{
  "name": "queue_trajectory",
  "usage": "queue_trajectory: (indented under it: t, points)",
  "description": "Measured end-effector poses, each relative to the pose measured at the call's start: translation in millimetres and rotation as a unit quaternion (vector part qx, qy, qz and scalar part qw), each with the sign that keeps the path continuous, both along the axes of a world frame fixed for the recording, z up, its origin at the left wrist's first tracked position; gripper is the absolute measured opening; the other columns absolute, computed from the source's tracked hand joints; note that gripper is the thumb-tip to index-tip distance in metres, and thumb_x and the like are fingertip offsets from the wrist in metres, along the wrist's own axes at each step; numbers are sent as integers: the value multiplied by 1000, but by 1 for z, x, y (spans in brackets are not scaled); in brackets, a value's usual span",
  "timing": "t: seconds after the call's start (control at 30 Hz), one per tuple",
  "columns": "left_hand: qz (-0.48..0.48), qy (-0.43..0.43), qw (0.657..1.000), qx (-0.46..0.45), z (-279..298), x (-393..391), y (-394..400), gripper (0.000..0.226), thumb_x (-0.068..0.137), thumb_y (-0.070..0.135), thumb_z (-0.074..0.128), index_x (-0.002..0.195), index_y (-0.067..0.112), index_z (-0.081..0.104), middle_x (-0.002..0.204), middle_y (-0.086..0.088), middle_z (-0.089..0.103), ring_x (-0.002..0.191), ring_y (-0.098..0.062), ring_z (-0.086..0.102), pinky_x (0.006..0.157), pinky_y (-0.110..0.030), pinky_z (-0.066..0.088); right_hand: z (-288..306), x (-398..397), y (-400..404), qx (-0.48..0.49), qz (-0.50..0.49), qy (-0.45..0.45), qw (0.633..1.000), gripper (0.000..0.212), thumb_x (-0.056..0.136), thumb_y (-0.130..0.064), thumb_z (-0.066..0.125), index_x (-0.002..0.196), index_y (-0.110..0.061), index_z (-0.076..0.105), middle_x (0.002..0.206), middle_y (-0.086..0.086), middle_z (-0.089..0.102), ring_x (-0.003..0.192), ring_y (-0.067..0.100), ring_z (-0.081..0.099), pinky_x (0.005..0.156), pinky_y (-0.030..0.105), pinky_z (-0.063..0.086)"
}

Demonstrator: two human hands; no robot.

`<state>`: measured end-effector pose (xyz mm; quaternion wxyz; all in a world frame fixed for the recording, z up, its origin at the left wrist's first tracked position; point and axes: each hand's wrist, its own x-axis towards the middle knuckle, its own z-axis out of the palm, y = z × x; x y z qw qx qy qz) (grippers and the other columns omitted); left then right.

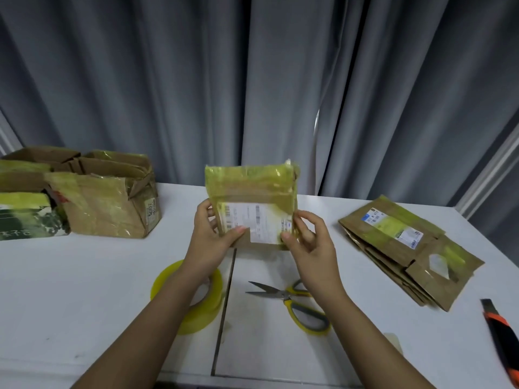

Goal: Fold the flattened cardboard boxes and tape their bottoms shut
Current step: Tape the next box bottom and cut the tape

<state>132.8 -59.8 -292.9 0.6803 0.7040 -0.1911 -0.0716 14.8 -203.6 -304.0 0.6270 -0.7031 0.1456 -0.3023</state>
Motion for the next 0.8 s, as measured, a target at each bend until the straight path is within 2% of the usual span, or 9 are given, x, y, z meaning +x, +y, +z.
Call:
queue_trajectory:
  t: [0.1,0.2,0.33,0.43,0.5,0.57,0.67,0.73,0.8]
  points:
    - [-4,-24,999,29,-8,7,4,68,76,2,75,129,17,36,127,0,48,117,-17,54,92,-35,53,-12,10,-5,-26,0,28,999,40,91,-3,59,114,-35,54,123,-8,66,119,3,56,100,35,48]
    - [-48,-10,997,53,-12,6,8,46,84,-6,62,118,17,42,119,8,52,120,-12,49,88,-19,48,-25,16,-11,-52,-21,75,996,37,92,0,54,106,-34,53,109,-15,70,105,0,62,84,17,49]
    - [-37,150,986,63,-14,10,13,22,100,21,34,112,16,52,123,-3,57,114,-22,54,95,-39,44,-28,22,-26,4,-23,115,993,28,92,1,45,87,-24,58,93,-4,72,96,16,64,82,26,48]
    - [-71,175,981,47,-7,11,16,52,97,57,22,109,28,63,106,10,67,101,-12,64,79,-27,53,-17,23,-33,126,19,139,982,32,99,-22,42,76,-18,63,94,1,72,104,22,64,94,33,47]
    - [-103,173,978,61,-9,14,16,54,91,66,26,104,32,66,97,14,69,94,-9,66,67,-19,53,-16,23,-38,115,50,183,975,44,97,-51,40,83,-22,69,100,-3,73,100,12,65,92,30,46]
    - [-100,192,973,79,-12,18,17,48,89,65,41,113,28,59,109,6,66,99,-14,66,66,-21,54,-16,22,-40,103,66,213,969,48,86,-64,48,98,-23,72,101,-7,73,95,8,66,91,30,48]
    - [-89,206,970,97,-12,21,16,28,93,33,49,115,16,51,114,-8,58,100,-21,63,72,-27,52,-13,20,-42,151,83,205,963,30,74,-37,61,97,-16,60,83,-1,63,79,15,58,93,45,49]
    - [-96,154,972,146,-10,19,16,20,91,10,46,110,18,48,102,-5,55,86,-18,57,68,-26,46,-11,19,-41,137,102,216,961,20,84,-12,55,101,-19,49,76,0,58,74,18,49,73,37,48]
    - [-118,92,969,195,-6,15,15,31,90,4,45,114,23,43,105,5,53,86,-11,54,70,-25,44,-7,16,-35,104,116,229,961,30,89,1,50,109,-19,41,84,2,61,78,21,48,61,26,38]
